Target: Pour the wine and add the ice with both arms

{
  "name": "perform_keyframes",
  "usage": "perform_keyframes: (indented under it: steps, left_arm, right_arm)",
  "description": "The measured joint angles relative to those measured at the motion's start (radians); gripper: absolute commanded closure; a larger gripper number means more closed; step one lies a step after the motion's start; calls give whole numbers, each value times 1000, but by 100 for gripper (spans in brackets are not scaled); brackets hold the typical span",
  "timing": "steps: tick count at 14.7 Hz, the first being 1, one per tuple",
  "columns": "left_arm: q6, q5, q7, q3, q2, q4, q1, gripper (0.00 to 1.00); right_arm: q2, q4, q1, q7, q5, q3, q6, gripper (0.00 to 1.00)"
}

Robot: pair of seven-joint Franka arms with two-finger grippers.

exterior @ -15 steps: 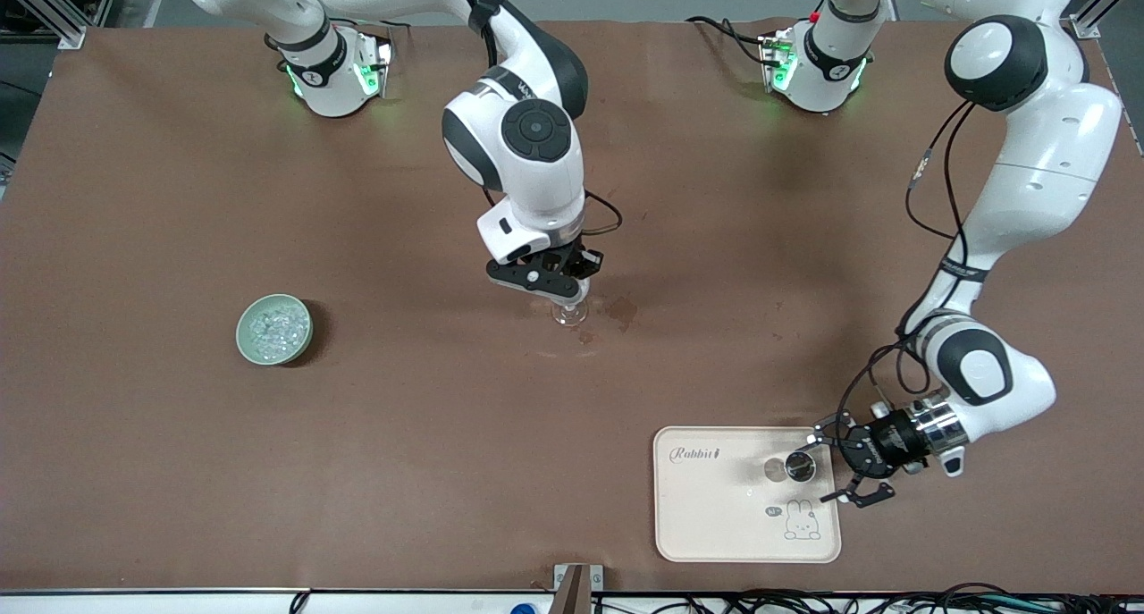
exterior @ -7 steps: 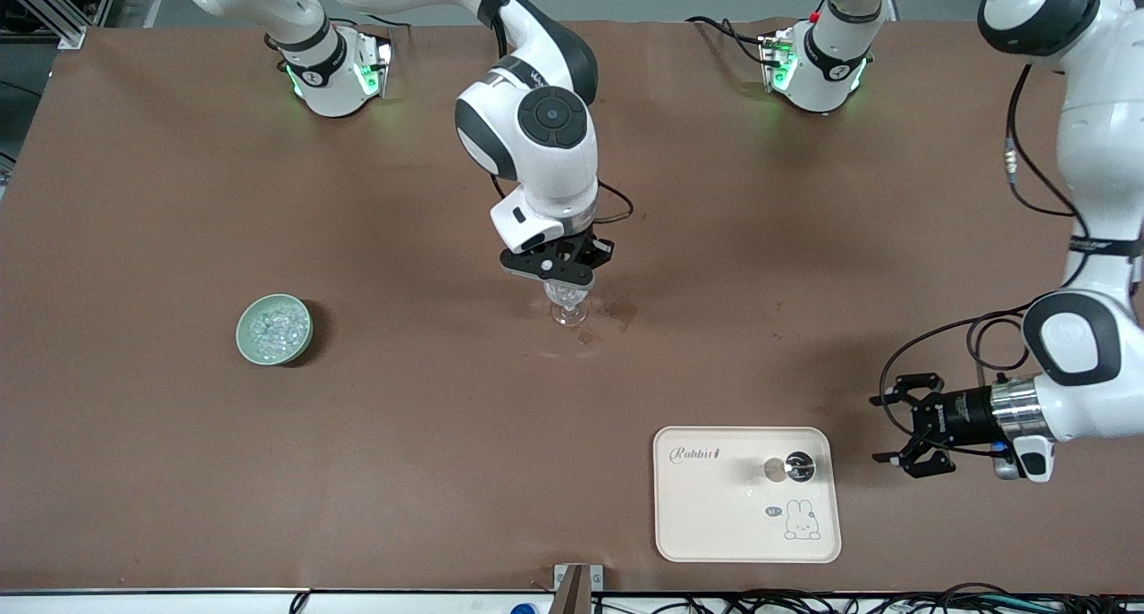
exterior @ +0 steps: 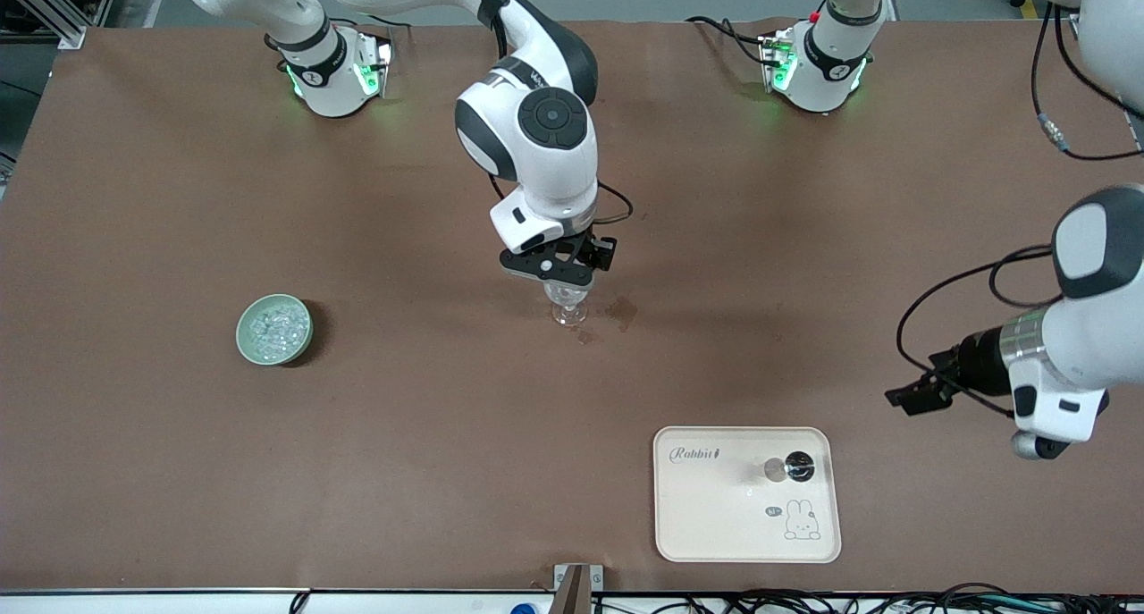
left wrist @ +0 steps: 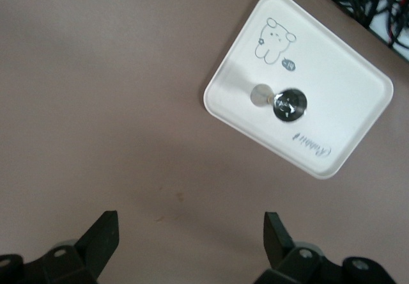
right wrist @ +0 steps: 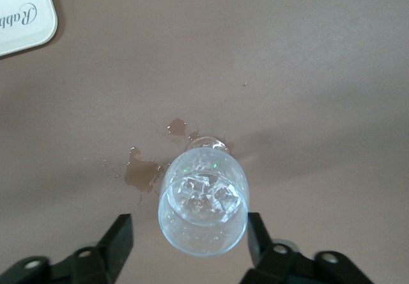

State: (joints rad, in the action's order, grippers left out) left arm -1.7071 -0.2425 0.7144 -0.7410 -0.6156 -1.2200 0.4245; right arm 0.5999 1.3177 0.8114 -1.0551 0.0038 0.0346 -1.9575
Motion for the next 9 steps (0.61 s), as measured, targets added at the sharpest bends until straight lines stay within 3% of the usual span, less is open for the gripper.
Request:
perform_keyframes:
  steps: [6,7,9]
  left_arm:
    - [66,-49,-334,8,209,-2,14,0]
    - [72,-50,-372,27,244,-3,3,0]
    - [118,-44,-468,131,310,-7,-69,0]
  right_arm:
    - [-27,-24,-44,55,-4,25,96,7]
    - [-47,-26,-72,93,-5,27,120,7]
    - [-99,-21,-142,166,-5,30,150,7]
